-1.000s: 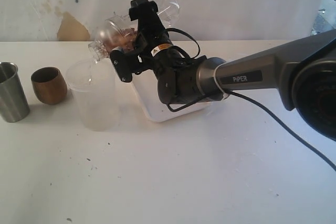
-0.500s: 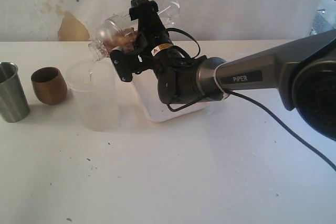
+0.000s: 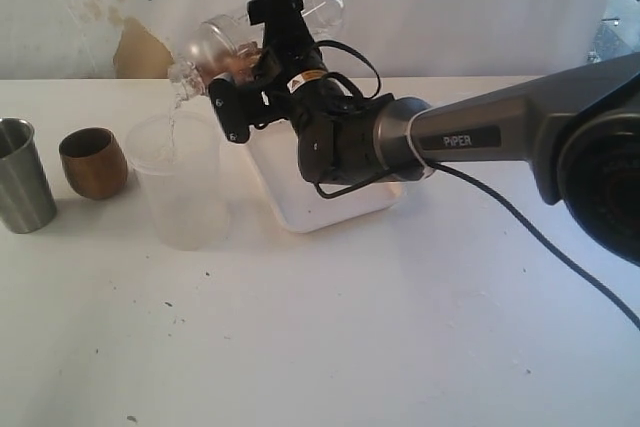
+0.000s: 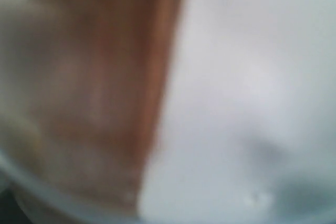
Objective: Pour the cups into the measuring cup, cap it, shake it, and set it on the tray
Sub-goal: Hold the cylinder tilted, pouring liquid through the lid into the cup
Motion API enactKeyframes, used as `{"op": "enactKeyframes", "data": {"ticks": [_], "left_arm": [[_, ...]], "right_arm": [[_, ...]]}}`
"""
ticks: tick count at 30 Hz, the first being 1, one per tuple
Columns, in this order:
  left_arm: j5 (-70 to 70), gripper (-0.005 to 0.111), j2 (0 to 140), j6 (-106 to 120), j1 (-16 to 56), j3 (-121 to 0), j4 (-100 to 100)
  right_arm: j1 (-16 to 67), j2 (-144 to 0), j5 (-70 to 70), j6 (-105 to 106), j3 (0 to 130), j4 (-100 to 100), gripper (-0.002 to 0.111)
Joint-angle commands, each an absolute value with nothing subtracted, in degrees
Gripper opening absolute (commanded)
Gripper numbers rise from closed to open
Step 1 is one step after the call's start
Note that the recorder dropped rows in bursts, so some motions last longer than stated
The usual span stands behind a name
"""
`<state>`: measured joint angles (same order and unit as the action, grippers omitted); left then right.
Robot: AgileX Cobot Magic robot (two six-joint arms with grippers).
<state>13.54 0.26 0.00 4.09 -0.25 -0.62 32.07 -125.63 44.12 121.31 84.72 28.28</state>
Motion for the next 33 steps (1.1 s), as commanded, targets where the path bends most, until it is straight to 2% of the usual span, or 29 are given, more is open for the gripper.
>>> {"op": "enactKeyframes", "data": {"ticks": [1, 33], "left_arm": [[13.4, 0.0, 0.0, 0.0, 4.1, 0.0, -0.7], [13.4, 0.0, 0.0, 0.0, 4.1, 0.0, -0.7]], "right_arm": [[30.9, -124.7, 47.2, 122.3, 85.5, 28.2, 0.0], [30.7, -124.7, 47.3, 122.3, 85.5, 20.9, 0.0]]}}
